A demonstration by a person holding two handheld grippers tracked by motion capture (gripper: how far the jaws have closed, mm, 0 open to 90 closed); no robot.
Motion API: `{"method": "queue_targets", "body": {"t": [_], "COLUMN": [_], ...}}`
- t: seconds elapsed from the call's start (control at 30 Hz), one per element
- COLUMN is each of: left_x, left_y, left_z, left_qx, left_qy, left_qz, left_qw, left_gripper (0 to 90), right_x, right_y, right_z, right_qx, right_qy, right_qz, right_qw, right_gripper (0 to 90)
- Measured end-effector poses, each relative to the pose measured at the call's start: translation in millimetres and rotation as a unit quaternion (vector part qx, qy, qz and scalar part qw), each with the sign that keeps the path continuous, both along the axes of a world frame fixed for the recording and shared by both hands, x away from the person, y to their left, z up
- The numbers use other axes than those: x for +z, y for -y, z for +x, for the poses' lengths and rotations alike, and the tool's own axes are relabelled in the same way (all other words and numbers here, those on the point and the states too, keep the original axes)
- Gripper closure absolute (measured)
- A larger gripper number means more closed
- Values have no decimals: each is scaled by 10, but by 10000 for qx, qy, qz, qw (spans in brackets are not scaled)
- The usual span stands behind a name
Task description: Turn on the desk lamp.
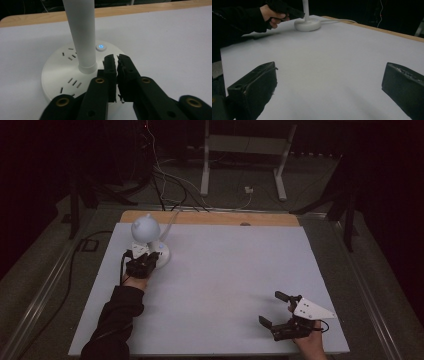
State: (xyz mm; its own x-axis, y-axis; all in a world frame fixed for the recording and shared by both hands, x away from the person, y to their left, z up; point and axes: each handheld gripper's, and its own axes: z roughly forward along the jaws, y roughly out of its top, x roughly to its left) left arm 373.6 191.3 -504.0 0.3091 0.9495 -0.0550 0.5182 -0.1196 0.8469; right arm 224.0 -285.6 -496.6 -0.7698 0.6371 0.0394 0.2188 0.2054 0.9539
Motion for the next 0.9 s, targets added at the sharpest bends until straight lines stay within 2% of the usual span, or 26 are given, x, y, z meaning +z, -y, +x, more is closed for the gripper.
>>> {"method": "queue_targets", "body": {"t": [0.03, 0.17, 0.3, 0.43, 0.9], "left_x": [-10, -47, -77, -93, -133], "left_y": [-4, -10, -6, -24, -26], "left_z": [4, 17, 22, 37, 56], "left_qx": [-23, -105, -131, -168, -217], "left_qy": [9, -3, 51, 21, -70], "left_qz": [-29, 17, 170, 107, 178], "left_qw": [10000, 9999, 9998, 9998, 9996], "left_gripper": [900, 900, 900, 900, 900], "right_x": [1, 3, 2, 2, 1], "right_y": [1, 2, 3, 2, 1], "right_z": [0, -2, -2, -2, -2], "right_qx": [0, -1, 2, 2, 16], "right_qy": [6, 9, 5, 5, -5], "right_qz": [-4, 4, 2, 1, 0], "right_qw": [10000, 10000, 10000, 10000, 10000], "right_gripper": [0, 0, 0, 0, 0]}}
